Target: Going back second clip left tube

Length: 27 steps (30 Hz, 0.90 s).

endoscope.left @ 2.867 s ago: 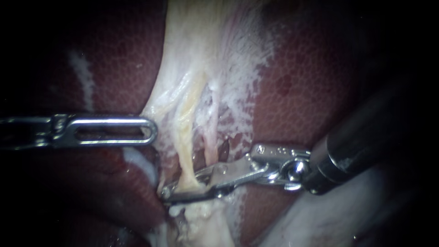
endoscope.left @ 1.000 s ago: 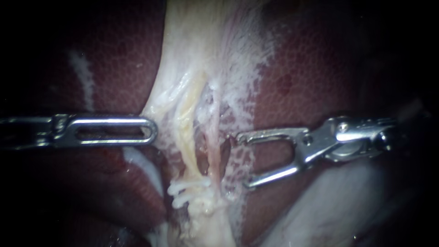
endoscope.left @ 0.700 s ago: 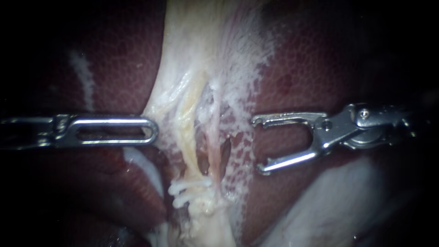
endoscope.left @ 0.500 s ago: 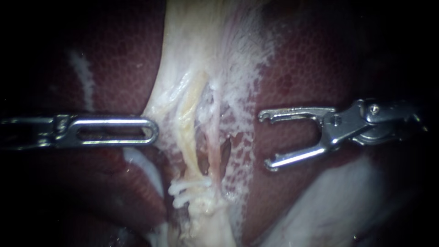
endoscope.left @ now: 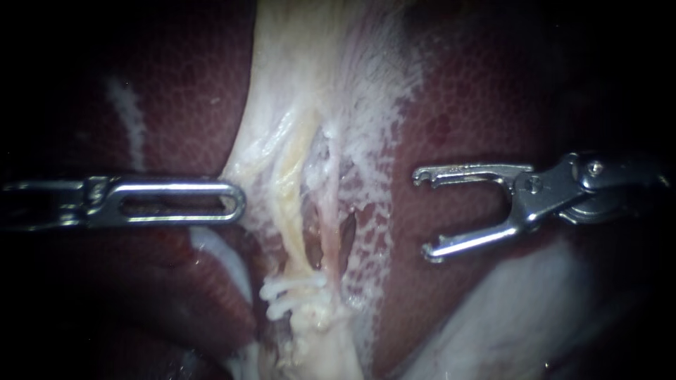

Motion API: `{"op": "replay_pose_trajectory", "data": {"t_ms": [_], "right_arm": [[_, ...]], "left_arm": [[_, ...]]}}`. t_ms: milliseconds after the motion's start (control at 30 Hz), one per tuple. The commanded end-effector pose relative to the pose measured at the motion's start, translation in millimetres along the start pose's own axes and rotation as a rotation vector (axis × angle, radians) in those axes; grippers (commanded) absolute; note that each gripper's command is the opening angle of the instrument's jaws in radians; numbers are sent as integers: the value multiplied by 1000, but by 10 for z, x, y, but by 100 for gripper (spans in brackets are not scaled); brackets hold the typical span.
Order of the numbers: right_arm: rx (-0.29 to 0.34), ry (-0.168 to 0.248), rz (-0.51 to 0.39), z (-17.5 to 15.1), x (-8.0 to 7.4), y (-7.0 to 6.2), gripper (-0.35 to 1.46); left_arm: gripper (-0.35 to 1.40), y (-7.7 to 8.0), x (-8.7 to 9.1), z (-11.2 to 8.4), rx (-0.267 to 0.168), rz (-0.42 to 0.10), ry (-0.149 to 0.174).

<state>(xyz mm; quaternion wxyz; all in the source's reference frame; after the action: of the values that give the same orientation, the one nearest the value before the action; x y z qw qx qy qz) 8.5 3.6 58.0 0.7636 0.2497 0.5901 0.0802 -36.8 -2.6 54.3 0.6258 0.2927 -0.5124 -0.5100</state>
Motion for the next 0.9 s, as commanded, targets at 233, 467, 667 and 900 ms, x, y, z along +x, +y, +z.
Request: {"op": "replay_pose_trajectory", "data": {"t_ms": [233, 467, 667, 900], "right_arm": [[3, 0, 0, 1, 0, -1, 60], [2, 0, -1, 1, -1, -1, 60], [3, 0, -1, 1, 0, -2, 60], [3, 0, -1, 1, 0, -3, 60]], "left_arm": [[-35, 4, 5, 9, -4, 3, -3], [-35, 11, 12, 21, -9, 8, -7], [-35, 19, 24, 39, -9, 16, -8], [-35, 19, 28, 50, -3, 19, -1]]}}
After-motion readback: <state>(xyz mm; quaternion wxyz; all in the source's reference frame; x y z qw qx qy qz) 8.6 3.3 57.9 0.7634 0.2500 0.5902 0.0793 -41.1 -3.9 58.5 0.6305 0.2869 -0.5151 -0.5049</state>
